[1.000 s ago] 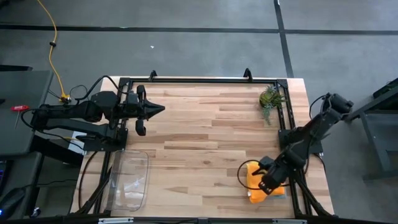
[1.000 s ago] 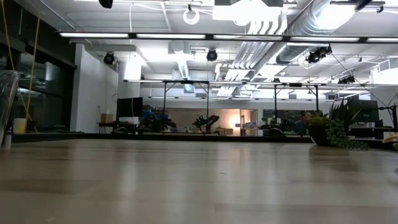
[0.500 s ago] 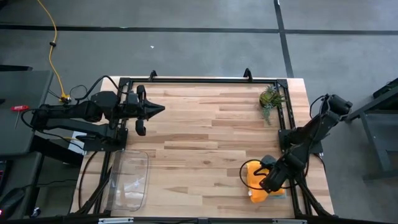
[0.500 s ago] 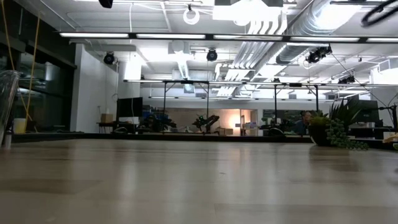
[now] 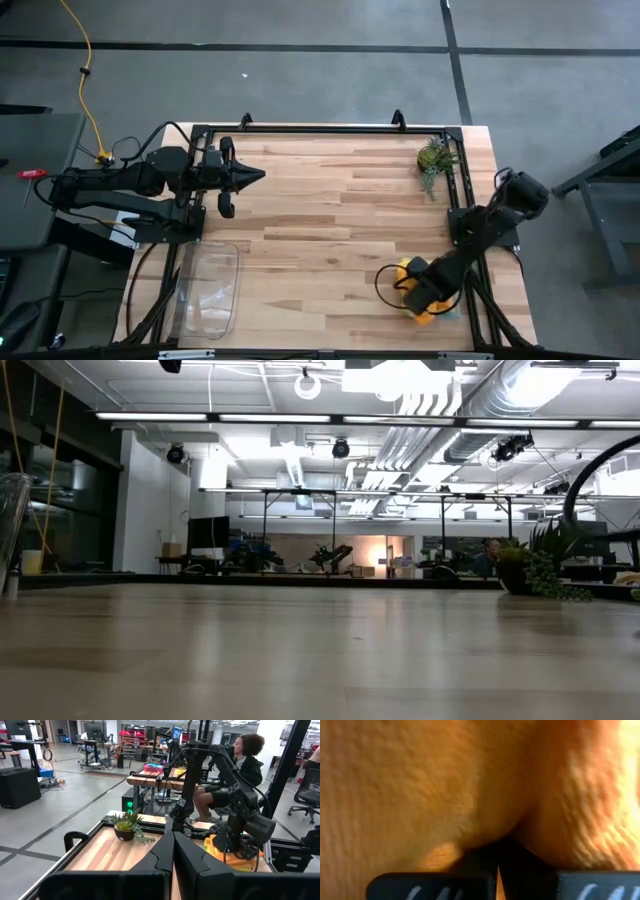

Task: Fold microfiber towels
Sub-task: Put the stacked microfiber cloths into the transparent bin

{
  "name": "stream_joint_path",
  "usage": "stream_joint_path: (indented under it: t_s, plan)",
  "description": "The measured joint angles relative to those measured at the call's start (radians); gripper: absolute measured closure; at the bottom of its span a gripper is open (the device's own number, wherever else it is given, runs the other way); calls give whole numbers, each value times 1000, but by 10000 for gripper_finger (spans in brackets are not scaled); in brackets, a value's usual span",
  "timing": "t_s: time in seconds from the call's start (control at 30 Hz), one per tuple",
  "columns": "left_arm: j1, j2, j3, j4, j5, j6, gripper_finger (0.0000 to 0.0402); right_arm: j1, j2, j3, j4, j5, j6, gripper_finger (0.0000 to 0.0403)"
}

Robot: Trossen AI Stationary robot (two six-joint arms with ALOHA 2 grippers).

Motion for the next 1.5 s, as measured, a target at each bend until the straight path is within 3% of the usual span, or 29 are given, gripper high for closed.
stream_joint_path:
  t_s: [0.3, 0.6, 0.9, 1.03, 1.23, 1.5]
  plan:
    - [0, 0, 0, 1, 0, -3, 402, -93, 54, 2, -10, -31, -141, 403]
    - [0, 0, 0, 1, -1, -3, 401, -293, 27, 1, 48, 218, -436, 403]
    - [0, 0, 0, 0, 0, -26, 402, -588, 30, -3, 332, 293, -817, 403]
    - [0, 0, 0, 0, 0, -26, 401, -730, 39, -5, 502, 287, -871, 403]
    - [0, 0, 0, -1, 1, -28, 401, -894, 107, -5, 763, 162, -842, 403]
    - [0, 0, 0, -5, 1, -29, 402, -917, 261, 2, 1082, -23, -839, 403]
